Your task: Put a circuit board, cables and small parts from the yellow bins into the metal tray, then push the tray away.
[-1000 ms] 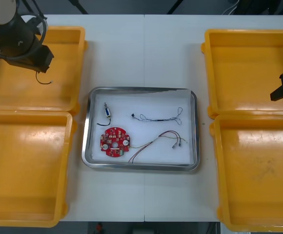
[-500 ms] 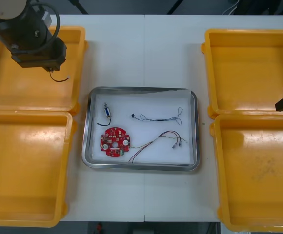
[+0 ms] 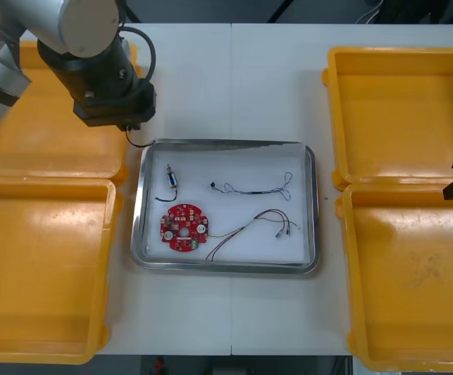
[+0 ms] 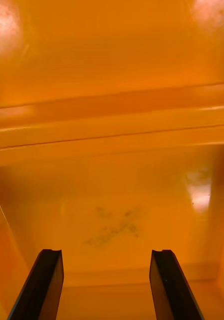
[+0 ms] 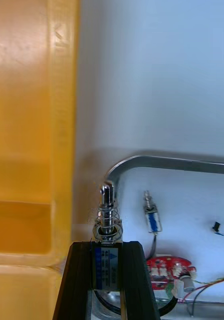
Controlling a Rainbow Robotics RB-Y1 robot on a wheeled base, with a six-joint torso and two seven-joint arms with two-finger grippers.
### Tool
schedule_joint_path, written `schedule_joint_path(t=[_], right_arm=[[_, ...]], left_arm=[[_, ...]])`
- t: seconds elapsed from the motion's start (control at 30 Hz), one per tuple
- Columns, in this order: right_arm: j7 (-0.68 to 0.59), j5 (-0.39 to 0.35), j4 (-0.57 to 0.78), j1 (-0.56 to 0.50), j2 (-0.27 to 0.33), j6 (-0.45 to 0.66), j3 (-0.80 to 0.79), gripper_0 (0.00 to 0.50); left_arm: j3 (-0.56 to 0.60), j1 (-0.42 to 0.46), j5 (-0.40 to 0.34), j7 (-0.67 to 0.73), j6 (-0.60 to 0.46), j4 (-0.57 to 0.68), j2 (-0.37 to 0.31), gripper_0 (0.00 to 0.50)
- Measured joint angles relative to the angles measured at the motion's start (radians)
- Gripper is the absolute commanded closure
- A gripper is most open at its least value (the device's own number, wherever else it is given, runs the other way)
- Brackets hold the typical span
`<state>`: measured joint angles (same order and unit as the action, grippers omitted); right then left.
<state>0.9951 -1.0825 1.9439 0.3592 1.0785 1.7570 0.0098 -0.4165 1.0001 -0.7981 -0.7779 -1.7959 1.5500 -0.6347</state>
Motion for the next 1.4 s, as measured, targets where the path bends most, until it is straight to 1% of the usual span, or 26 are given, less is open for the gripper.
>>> schedule_joint_path(t=[0.07,0.27,0.37,0.5,0.63,0.7,0.83,0.9,1.1,1.27,1.4], right_arm=[[0.000,0.013,0.019,-0.025,-0.009,0.003,-0.023,0.000],[0.000,0.053,0.075,-0.058,-0.019,0.010,-0.039,0.000],[0.000,0.056,0.084,-0.059,-0.025,0.011,-0.043,0.000],[0.000,0.076,0.085,-0.059,-0.051,0.018,-0.056,0.000],[0.000,0.090,0.085,-0.059,-0.065,0.018,-0.060,0.000],[0.000,0.091,0.086,-0.059,-0.065,0.018,-0.060,0.000],[0.000,0.091,0.086,-0.059,-0.065,0.018,-0.060,0.000],[0.000,0.091,0.086,-0.059,-0.066,0.018,-0.060,0.000],[0.000,0.091,0.086,-0.059,-0.066,0.018,-0.060,0.000],[0.000,0.091,0.086,-0.059,-0.066,0.018,-0.060,0.000],[0.000,0.092,0.086,-0.059,-0.066,0.018,-0.060,0.000]], left_arm=[[0.000,0.000,0.014,0.055,-0.005,0.002,0.025,0.500],[-0.004,0.000,0.063,0.311,-0.026,0.004,0.100,0.500],[-0.033,0.000,0.095,0.374,-0.027,0.004,0.128,0.500],[-0.093,0.000,0.115,0.376,-0.027,0.004,0.149,0.500],[-0.107,-0.009,0.128,0.376,-0.017,0.004,0.166,0.500],[-0.107,-0.019,0.153,0.376,-0.009,0.004,0.178,0.500],[-0.120,-0.042,0.228,0.377,0.014,0.005,0.210,0.500],[-0.136,-0.052,0.251,0.377,0.023,0.005,0.223,0.500],[-0.152,-0.080,0.262,0.384,0.043,0.005,0.245,0.500],[-0.188,-0.098,0.291,0.394,0.075,0.005,0.248,0.500],[-0.209,-0.111,0.301,0.395,0.101,0.004,0.248,0.500]])
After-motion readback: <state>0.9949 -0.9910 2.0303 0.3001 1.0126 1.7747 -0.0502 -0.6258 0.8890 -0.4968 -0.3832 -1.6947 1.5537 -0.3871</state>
